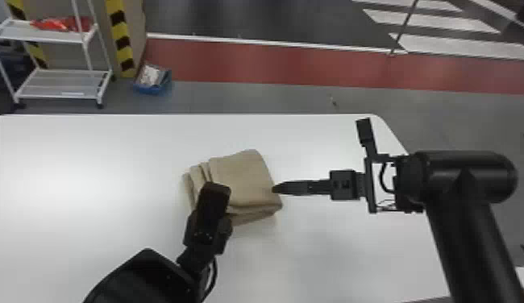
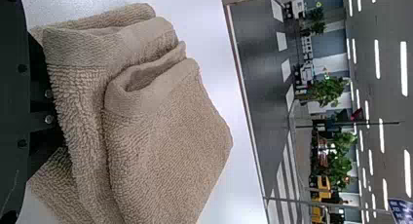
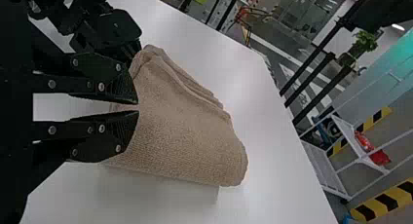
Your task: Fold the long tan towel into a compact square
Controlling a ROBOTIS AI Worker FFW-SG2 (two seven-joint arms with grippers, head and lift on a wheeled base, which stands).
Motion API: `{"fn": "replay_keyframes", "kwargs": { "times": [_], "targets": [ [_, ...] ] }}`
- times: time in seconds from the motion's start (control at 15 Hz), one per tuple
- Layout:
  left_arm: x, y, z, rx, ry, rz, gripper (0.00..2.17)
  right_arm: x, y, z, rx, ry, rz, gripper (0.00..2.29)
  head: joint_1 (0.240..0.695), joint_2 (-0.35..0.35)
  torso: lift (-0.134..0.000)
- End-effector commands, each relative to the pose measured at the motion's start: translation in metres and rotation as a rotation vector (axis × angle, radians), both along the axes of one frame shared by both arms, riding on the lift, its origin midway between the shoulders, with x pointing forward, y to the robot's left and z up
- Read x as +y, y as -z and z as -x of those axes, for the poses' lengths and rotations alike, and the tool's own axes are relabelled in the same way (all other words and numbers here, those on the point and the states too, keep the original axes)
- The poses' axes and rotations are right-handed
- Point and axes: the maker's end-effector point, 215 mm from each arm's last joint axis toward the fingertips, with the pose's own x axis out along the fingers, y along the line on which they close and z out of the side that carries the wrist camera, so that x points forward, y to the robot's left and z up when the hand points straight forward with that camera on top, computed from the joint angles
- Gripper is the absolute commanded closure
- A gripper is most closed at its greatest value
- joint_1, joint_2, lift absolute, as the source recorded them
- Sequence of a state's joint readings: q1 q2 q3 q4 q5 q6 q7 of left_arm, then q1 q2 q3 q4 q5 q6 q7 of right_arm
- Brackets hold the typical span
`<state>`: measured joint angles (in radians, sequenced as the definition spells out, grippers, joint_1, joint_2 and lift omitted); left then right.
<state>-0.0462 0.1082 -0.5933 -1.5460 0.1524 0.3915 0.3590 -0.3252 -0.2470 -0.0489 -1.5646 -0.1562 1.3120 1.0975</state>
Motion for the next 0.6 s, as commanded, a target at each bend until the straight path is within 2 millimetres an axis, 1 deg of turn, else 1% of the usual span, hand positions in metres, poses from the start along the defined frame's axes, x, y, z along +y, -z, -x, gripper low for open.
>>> {"fn": "replay_keyframes", "kwargs": {
  "times": [0.0, 0.07, 0.13, 0.27, 0.4, 0.53],
  "targets": [
    [0.006, 0.003, 0.001, 0.007, -0.005, -0.012, 2.14, 0.001, 0.023, 0.004, -0.048, -0.025, 0.009, 2.23, 0.695, -0.149, -0.125],
    [0.007, 0.004, 0.000, 0.008, -0.007, -0.013, 2.14, 0.003, 0.030, 0.013, -0.036, -0.038, -0.010, 2.23, 0.695, -0.146, -0.125],
    [0.005, 0.003, 0.000, 0.009, -0.007, -0.006, 2.14, 0.006, 0.032, 0.023, -0.025, -0.051, -0.042, 2.23, 0.695, -0.143, -0.125],
    [0.006, 0.002, -0.002, 0.006, -0.009, -0.006, 2.14, 0.001, 0.036, 0.036, -0.028, -0.060, -0.051, 2.23, 0.695, -0.139, -0.125],
    [0.006, 0.001, -0.005, 0.005, -0.007, -0.004, 2.14, -0.007, 0.047, 0.038, -0.093, -0.070, -0.012, 2.22, 0.695, -0.143, -0.125],
    [0.005, -0.003, -0.010, 0.000, -0.008, 0.000, 2.14, -0.011, 0.059, 0.035, -0.142, -0.082, 0.060, 2.21, 0.695, -0.151, -0.125]
  ]
}}
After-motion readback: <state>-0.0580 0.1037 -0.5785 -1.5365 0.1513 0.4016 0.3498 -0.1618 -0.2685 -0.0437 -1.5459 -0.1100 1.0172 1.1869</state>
